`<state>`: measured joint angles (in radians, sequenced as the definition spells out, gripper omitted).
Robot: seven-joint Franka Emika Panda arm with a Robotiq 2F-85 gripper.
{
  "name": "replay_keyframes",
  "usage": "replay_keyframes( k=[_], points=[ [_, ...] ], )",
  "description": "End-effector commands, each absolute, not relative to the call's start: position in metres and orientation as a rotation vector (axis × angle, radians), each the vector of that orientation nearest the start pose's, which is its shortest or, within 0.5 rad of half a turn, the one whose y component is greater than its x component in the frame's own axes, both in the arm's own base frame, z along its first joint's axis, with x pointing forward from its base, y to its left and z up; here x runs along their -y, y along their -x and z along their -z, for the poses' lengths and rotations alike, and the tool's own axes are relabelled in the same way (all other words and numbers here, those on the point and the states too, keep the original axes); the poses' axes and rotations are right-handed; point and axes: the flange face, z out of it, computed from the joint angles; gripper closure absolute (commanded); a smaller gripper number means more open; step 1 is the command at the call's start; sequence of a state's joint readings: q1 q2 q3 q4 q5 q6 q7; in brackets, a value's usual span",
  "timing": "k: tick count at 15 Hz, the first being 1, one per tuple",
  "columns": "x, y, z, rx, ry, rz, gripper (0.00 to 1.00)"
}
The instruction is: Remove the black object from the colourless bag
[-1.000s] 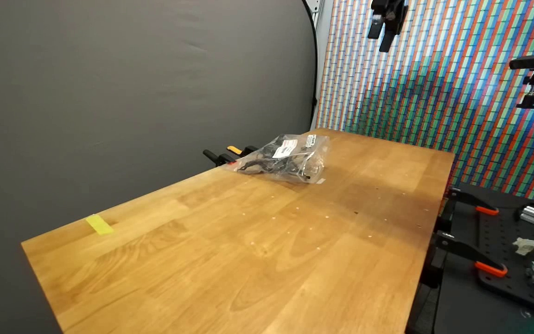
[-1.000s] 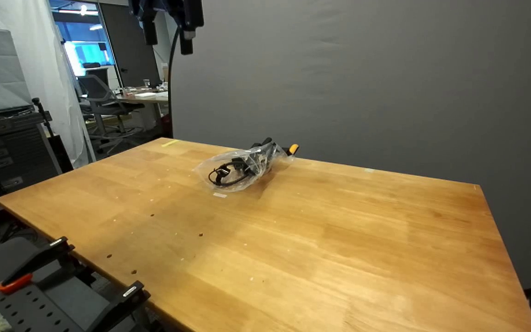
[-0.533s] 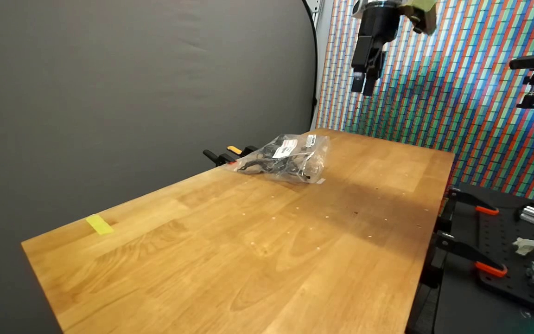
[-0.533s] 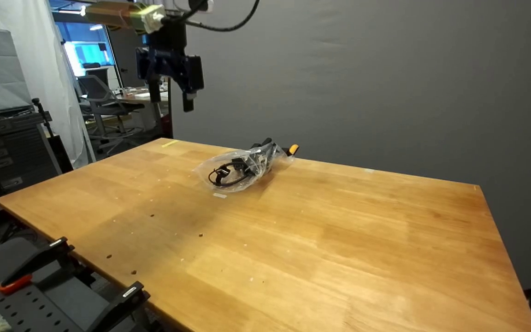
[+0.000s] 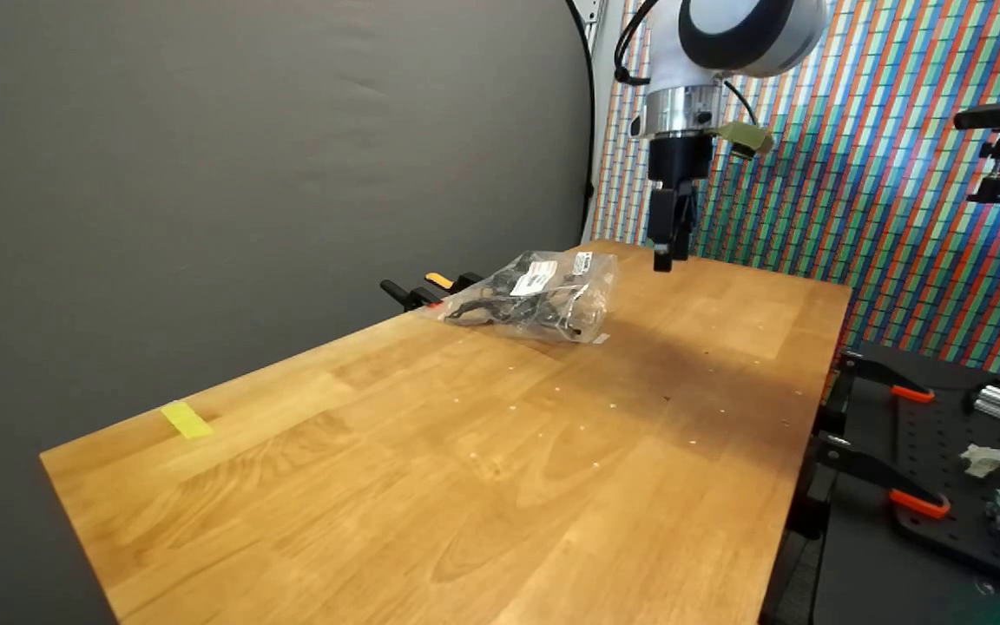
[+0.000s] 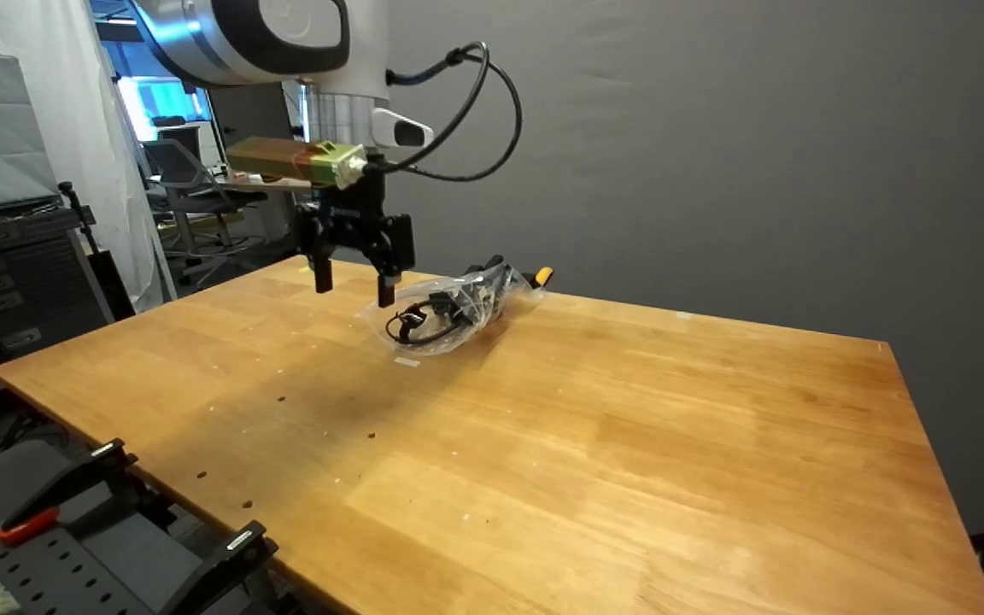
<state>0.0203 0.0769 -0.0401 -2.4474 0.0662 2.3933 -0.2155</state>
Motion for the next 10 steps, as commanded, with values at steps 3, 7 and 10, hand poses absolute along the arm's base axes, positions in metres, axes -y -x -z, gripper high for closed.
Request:
replay_keyframes(
  k=[3, 7, 10],
  points=[
    [0.031, -0.505, -0.2, 0.264, 3.112, -0.166, 0.0],
    [0.035, -0.528, -0.172, 0.275, 3.149, -0.005, 0.0],
    [0.029, -0.538, -0.165, 0.267, 3.138, 0.101, 0.0]
  ],
)
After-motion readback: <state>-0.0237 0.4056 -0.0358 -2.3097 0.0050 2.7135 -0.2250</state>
